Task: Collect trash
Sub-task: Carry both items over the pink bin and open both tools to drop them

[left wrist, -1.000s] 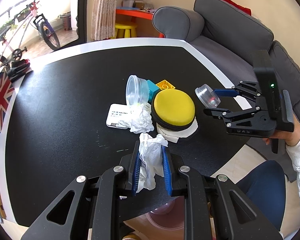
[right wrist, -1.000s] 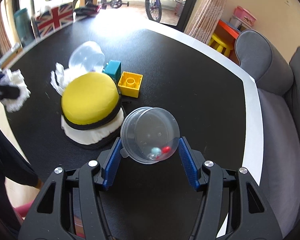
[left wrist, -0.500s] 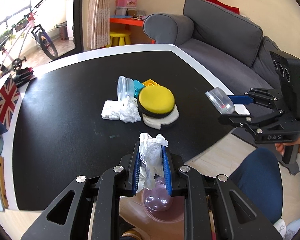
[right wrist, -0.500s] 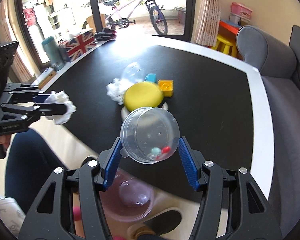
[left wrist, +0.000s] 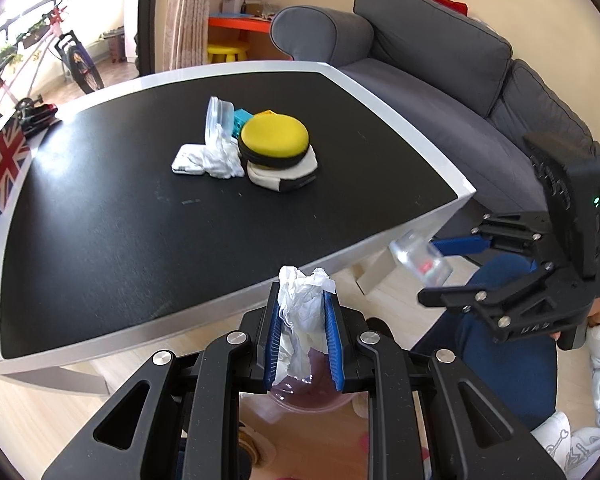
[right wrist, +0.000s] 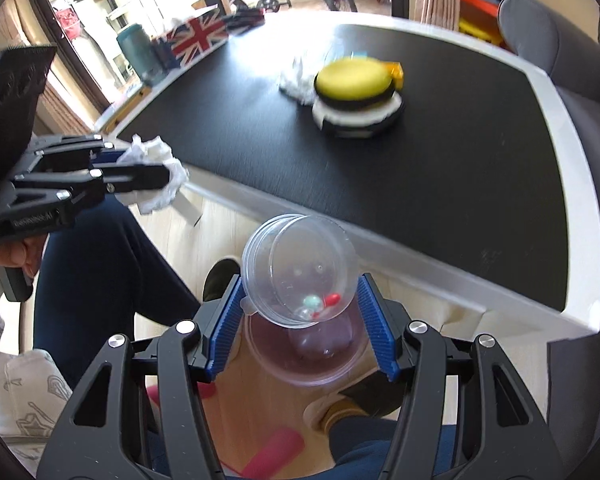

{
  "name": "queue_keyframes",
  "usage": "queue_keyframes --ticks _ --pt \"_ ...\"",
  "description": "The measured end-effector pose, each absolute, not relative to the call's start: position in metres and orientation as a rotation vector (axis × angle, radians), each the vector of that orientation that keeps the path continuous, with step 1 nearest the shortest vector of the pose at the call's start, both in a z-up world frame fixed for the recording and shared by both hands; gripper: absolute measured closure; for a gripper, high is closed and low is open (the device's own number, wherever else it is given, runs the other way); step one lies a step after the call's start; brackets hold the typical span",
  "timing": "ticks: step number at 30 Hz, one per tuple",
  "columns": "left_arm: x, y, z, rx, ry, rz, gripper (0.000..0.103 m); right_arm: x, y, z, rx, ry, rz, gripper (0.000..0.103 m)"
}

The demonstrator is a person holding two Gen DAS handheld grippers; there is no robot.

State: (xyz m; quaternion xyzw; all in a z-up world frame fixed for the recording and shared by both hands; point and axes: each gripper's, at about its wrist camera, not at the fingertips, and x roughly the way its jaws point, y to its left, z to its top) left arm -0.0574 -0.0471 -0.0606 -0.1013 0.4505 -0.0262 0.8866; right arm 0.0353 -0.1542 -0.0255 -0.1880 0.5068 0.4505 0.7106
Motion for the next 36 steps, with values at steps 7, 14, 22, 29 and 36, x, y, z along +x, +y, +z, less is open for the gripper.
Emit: queue_keyframes --ticks 7,14,22,29,36 --pt "-0.062 -0.053 -0.06 -0.208 0.937 -0.064 0.083 0.026 -0.151 -0.033 -0.427 1.128 1.011 0.015" --pt "-0.059 -0.057 -0.064 -0.201 0.951 -0.076 0.083 0.037 -0.156 -0.022 -0.381 1.112 0.943 0.008" --pt "-0.054 -0.067 -0.075 -0.198 0.979 -0.108 0.083 0.04 -0.166 -0.012 -0.361 1.084 0.897 0.007" --pt "-0.051 -0.08 -0.085 -0.203 1.003 -0.142 0.082 0.045 -0.176 -0.01 -0.34 1.079 0.872 0.007" --pt "-0.047 -0.087 -0.077 -0.188 0.955 -0.144 0.01 0.05 -0.185 -0.006 -0.315 1.069 0.854 0.007"
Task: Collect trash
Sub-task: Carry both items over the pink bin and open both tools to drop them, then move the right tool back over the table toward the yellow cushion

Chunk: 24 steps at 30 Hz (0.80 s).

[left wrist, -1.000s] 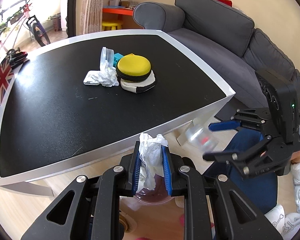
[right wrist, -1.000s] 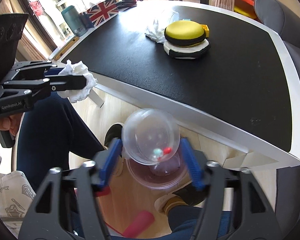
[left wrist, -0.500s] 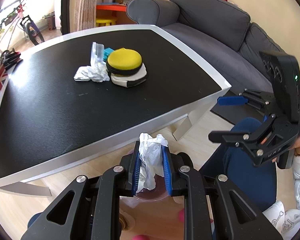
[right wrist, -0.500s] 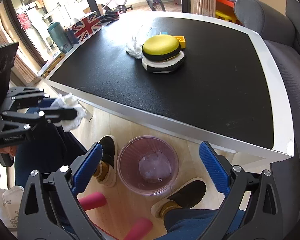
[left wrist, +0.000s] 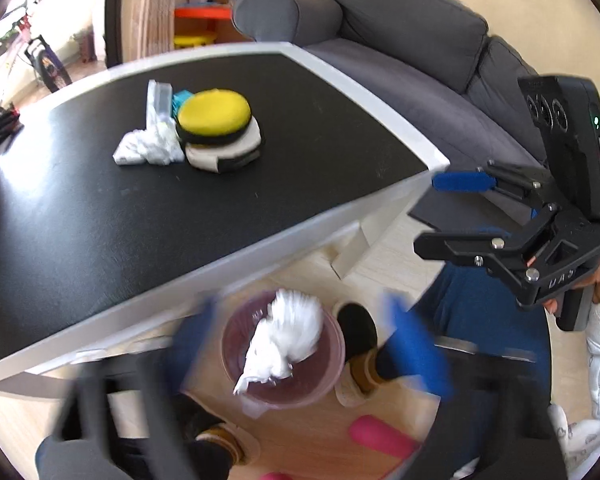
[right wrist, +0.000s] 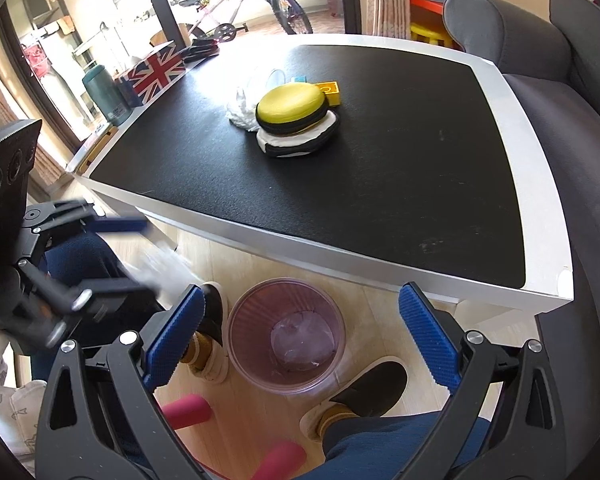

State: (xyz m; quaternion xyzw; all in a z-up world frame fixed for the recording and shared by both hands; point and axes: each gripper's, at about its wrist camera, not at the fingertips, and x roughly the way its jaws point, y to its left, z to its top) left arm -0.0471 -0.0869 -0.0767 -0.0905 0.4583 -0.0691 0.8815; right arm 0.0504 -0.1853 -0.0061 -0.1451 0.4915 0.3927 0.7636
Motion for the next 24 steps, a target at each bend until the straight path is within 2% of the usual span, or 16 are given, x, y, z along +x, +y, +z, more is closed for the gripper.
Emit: queue_keyframes --ticks 24 --pt "-0.051 -0.064 -0.064 -0.222 0.942 -0.055 0.007 0.052 -0.181 -0.004 -0.315 1.066 0.862 0.006"
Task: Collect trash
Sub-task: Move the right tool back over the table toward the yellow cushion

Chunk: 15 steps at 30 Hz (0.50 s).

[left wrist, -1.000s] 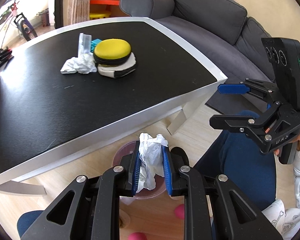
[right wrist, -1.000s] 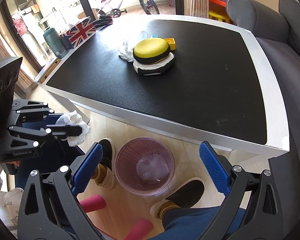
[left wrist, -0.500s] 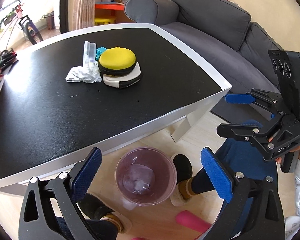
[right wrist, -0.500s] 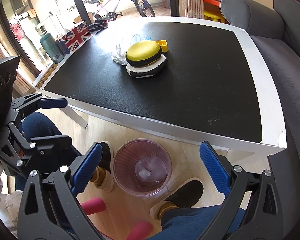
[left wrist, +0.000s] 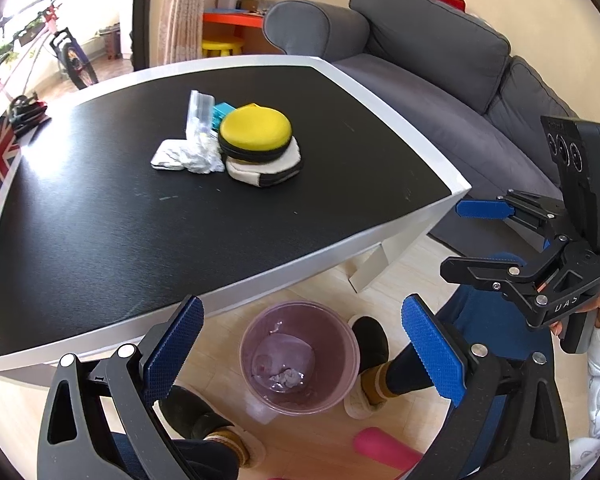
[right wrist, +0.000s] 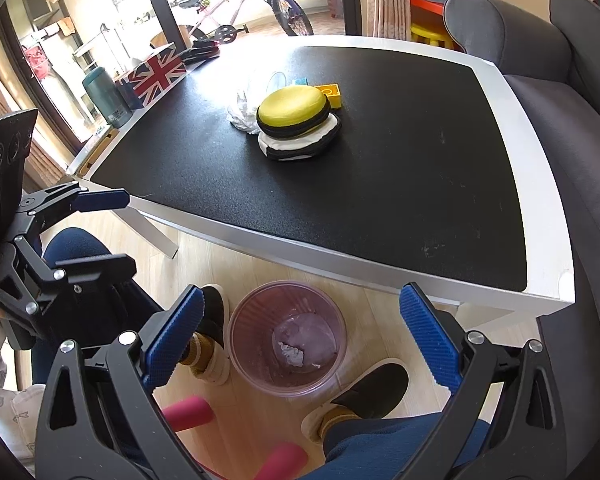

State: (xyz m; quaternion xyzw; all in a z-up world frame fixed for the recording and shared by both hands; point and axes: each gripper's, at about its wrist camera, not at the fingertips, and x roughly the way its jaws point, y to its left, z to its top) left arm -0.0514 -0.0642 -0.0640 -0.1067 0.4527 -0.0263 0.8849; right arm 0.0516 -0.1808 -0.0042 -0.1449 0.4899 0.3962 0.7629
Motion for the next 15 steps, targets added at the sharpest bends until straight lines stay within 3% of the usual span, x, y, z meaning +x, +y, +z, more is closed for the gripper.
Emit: queue_keyframes --ticks 15 --pt "-0.043 -0.026 -0.038 -0.219 0.886 0.011 0.007 0.081 -0.142 0.022 -0.35 0.991 0.894 0.006"
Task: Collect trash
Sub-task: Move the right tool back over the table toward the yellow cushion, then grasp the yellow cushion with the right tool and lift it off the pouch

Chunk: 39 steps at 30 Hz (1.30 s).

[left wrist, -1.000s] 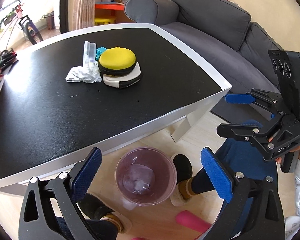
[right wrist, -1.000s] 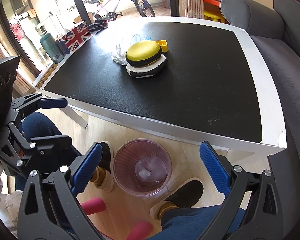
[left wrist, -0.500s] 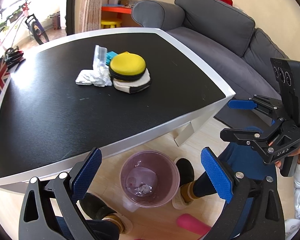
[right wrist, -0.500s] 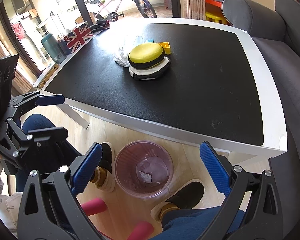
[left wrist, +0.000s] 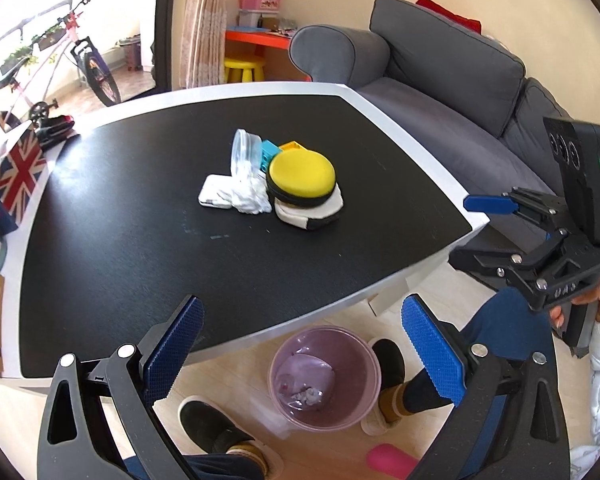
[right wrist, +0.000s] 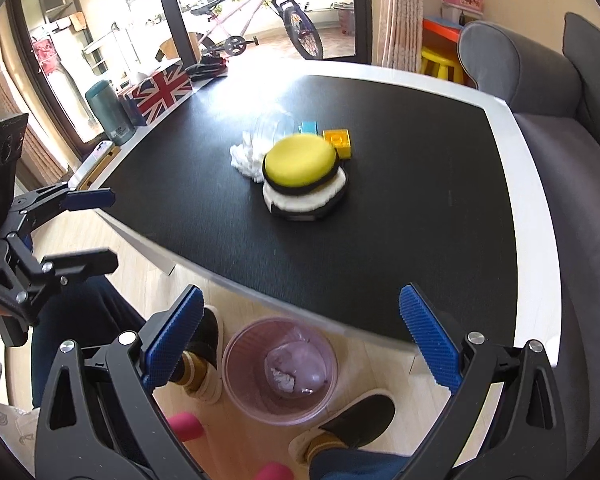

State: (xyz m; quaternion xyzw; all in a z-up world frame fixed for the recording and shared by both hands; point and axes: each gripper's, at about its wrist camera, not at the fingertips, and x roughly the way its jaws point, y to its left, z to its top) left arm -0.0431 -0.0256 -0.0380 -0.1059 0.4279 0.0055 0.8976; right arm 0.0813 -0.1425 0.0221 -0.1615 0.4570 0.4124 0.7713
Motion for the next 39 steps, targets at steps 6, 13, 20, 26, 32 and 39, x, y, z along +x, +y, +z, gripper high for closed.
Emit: queue_keyframes --ticks 6,13,20,26,32,39 --pt "-0.036 -0.014 -0.029 -0.211 0.863 0.021 0.007 0.104 -0.116 0.028 -0.382 0.976 0.902 0.006" --pt "-0.031 -0.005 -0.024 -0.208 0.849 0.032 0.007 0.126 -0.081 0.021 -0.458 0.987 0.916 0.006" --pt "-0.032 0.0 -0.026 -0.222 0.848 0.037 0.007 0.142 -0.041 0.006 -0.54 1.021 0.933 0.006" --pt "-0.033 0.007 -0.029 -0.241 0.849 0.044 0.007 0.158 -0.015 -0.015 -0.597 1.073 0.932 0.006" --pt "-0.034 0.014 -0.034 -0.259 0.857 0.047 0.007 0.166 0.005 -0.033 -0.643 1.119 0.921 0.006" --pt "-0.035 0.019 -0.038 -0.277 0.861 0.047 0.007 0.169 0.016 -0.048 -0.67 1.145 0.914 0.006"
